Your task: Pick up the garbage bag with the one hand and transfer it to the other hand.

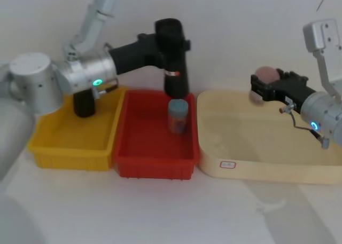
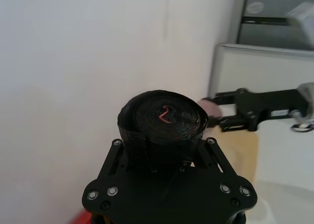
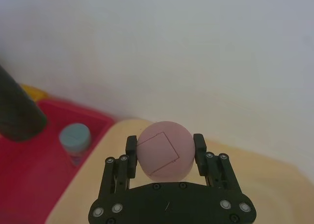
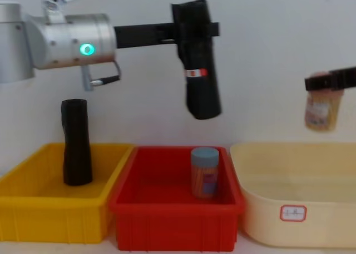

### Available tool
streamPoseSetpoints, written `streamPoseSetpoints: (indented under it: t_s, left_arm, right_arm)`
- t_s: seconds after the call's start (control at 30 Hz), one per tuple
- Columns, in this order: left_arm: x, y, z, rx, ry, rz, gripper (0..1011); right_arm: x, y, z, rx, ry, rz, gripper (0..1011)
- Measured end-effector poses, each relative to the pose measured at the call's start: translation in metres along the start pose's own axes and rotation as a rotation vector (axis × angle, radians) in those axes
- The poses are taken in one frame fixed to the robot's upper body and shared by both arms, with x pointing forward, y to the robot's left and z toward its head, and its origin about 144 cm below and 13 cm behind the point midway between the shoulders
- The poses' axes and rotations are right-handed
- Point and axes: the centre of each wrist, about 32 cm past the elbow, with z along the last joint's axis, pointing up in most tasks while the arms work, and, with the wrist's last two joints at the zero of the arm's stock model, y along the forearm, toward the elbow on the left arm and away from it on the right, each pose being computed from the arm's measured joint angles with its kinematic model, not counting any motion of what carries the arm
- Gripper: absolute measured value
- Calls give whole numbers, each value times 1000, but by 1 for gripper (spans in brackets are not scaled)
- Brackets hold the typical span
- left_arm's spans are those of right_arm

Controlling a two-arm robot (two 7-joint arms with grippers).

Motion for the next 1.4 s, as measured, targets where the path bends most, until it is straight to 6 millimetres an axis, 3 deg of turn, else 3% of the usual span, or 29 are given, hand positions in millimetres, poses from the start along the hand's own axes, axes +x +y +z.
streamPoseSetpoints:
  t_s: [0.23, 0.57, 0.67, 1.4]
  left_arm:
    - [6, -34, -10, -1, 39, -103, 429]
    - [9, -62, -18, 11, 65, -180, 429]
    - [10, -64, -20, 14, 68, -188, 429]
    - [11, -74, -33, 40, 78, -198, 427]
  right_arm:
    - [4, 3, -9, -36, 13, -37, 666]
    - [7, 6, -16, -65, 22, -66, 956]
    - [8, 6, -17, -68, 22, -70, 1001]
    - [0, -10, -12, -27, 0, 43, 1001]
